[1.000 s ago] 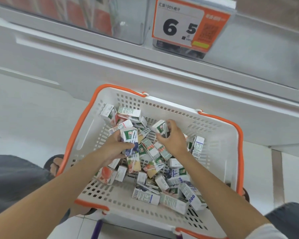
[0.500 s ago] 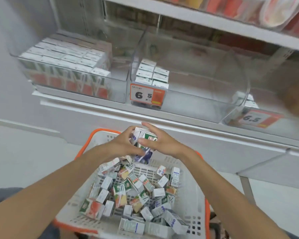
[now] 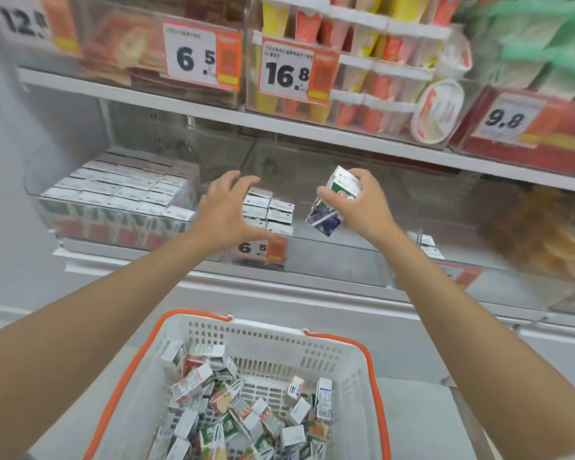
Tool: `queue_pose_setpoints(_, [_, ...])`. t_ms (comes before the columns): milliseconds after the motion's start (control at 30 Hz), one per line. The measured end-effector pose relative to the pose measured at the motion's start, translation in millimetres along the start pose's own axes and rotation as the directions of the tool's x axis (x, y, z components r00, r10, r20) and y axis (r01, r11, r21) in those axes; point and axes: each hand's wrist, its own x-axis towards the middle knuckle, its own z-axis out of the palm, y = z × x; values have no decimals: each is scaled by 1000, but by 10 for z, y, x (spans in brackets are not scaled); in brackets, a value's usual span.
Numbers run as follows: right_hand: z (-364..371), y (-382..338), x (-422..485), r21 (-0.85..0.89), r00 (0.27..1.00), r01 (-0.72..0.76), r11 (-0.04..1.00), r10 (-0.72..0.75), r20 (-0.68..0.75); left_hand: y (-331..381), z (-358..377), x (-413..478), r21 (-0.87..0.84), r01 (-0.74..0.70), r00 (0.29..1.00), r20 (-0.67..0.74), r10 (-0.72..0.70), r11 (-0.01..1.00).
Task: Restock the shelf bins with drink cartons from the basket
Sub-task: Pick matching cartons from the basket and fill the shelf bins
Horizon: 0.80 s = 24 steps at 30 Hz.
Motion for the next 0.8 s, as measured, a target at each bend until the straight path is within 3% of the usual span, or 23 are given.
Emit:
queue_pose_setpoints(67, [106,99,174,-108,999,-8,994,13,47,-129,47,107,85,13,999,51,-18,996])
queue_pose_setpoints(133, [282,205,235,-134,975,-66,989,93,202,-219,101,190,145,-22,993,118,5,989])
queue_pose_setpoints(233, [514,315,217,-163,833,-216,963,269,483,-324,184,269,160,-96,986,147,73,982])
queue_pose_setpoints(367, [589,452,346,-103,712,-361,927,345,612,-457,267,264,55,-175,983,68,172,983])
queue_pose_setpoints(433, [619,535,387,-69,718,-369,927,331,613,-481,301,252,15,-187,982,43,186,982])
queue_pose_setpoints(533, [642,616,462,-42,784,-330,943,298,544,-501,320,249,-6,-192,981,15,192,981])
queue_pose_setpoints(633, [663,612,702,-33,915,-257,966,255,313,-507,320,246,6,-210,978,-4,210,978])
queue_pose_setpoints(700, [734,534,853,-74,957,-161,984,174,231,-504,324,240,14,-213,977,-7,213,977])
queue_pose_setpoints(733, [804,486,892,-67,952,-123,990,137,274,-501,328,236,18,-215,977,-7,215,977])
queue_pose_setpoints(800, [974,421,905,-71,870,-129,989,147,470,-504,332,235,24,-219,976,-10,219,975])
